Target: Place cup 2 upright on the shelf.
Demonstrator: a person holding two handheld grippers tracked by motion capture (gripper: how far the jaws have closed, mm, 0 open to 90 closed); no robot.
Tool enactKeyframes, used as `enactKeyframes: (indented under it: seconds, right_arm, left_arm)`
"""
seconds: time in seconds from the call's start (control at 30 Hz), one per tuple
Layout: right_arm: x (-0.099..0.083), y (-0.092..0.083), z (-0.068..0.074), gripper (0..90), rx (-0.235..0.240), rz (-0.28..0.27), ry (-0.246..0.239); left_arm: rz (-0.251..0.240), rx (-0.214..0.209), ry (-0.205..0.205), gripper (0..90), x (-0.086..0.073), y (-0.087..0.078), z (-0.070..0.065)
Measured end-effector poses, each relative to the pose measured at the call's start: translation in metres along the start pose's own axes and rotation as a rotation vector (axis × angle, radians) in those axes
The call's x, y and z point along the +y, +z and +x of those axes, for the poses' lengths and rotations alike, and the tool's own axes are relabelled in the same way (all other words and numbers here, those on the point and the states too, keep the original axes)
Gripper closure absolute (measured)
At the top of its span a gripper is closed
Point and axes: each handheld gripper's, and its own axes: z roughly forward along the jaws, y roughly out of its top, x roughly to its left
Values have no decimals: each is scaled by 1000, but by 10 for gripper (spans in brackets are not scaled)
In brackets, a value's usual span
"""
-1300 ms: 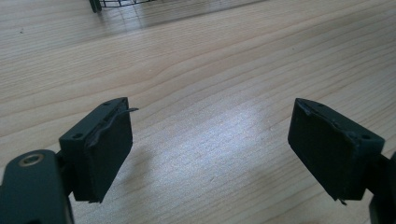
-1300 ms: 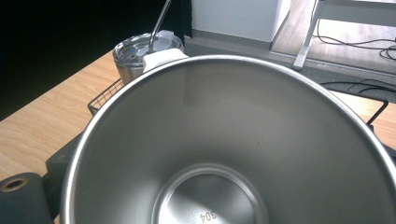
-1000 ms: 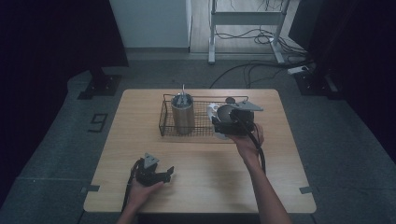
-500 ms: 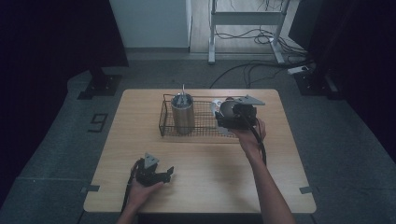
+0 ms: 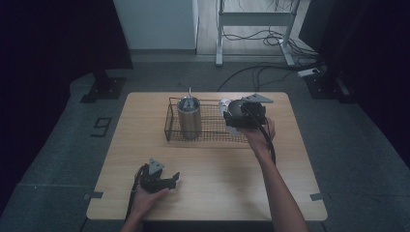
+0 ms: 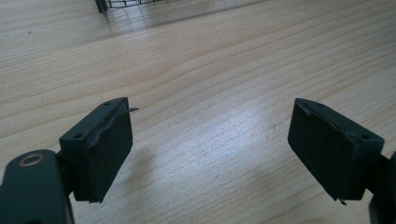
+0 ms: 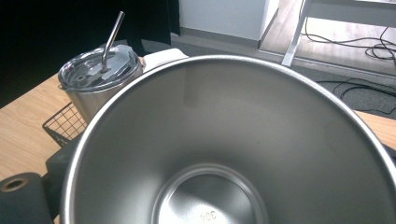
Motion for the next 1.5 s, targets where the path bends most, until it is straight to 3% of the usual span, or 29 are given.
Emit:
enactKeyframes:
  seconds: [0.33,0.83,1.5]
  right_arm:
    - [5,12,-8,62,-7,21,16]
    - [14,27,-14,62,-18,29,3]
    - [15,61,-22,62,-26,63,2]
  left_arm:
    - [-8,2,-6,143,0,-1,1]
    - [-9,2,-4,143,0,-1,1]
    - [-5,-2,-4,143,0,-2,2]
